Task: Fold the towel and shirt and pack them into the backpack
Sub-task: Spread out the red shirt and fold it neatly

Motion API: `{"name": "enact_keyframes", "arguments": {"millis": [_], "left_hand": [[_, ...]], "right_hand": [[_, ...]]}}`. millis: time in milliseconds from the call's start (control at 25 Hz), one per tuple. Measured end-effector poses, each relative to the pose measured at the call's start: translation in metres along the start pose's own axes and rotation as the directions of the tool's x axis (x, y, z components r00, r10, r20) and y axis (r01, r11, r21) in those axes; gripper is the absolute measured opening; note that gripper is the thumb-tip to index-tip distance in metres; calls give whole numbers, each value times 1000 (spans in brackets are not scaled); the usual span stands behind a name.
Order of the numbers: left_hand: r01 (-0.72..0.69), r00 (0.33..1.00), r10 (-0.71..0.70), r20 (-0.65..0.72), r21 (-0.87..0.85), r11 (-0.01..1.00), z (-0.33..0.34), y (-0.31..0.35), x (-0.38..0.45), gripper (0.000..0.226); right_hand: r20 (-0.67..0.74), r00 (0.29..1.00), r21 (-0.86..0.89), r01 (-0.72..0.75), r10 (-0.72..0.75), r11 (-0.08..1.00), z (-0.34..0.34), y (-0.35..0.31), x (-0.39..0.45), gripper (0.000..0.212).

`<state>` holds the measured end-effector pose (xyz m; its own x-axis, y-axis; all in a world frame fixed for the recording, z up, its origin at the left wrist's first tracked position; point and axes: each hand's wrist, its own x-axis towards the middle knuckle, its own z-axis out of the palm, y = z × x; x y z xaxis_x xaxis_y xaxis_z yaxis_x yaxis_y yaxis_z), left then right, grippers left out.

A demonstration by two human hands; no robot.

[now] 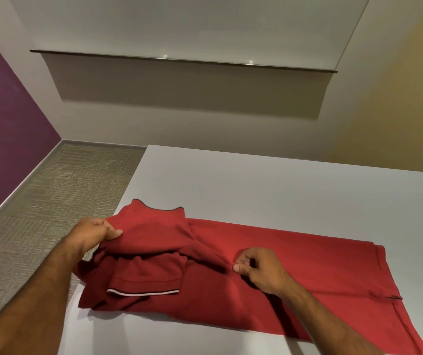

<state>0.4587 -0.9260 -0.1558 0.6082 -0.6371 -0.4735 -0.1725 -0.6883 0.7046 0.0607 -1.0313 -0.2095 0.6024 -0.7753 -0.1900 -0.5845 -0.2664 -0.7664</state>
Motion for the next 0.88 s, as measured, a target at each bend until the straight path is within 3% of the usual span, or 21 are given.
{"name": "enact_keyframes", "arguments": {"millis": [240, 440, 520, 600, 720, 840, 880], "left_hand": [[24, 987, -40, 156, 99, 995, -21, -1, -7, 31], [-34, 976, -9, 218, 193, 981, -14, -8, -12, 33], [-40, 977, 2, 214, 175, 984, -10, -9, -12, 28], [-28, 986, 6, 167, 127, 991, -7, -10, -9, 25], [-71, 997, 73, -19, 94, 993, -2, -10, 0, 39], [-115, 990, 117, -73, 31, 993, 7, -3, 11, 35], [-110, 991, 112, -68, 24, 994, 10, -1, 14, 31]], "right_hand": [[25, 992, -172, 130, -127, 977, 0, -1, -10, 26], [64, 995, -348, 96, -78, 933, 4, 1, -12, 17], [54, 997, -344, 75, -60, 936, 6, -10, -6, 10], [23, 996, -342, 92, -89, 935, 9, -26, 7, 11], [39, 983, -398, 179, -178, 900, 18, -39, 38, 40], [204, 945, -504, 326, -256, 799, 36, -53, 68, 28], [276, 917, -528, 395, -289, 752, 43, -57, 78, 35]]}}
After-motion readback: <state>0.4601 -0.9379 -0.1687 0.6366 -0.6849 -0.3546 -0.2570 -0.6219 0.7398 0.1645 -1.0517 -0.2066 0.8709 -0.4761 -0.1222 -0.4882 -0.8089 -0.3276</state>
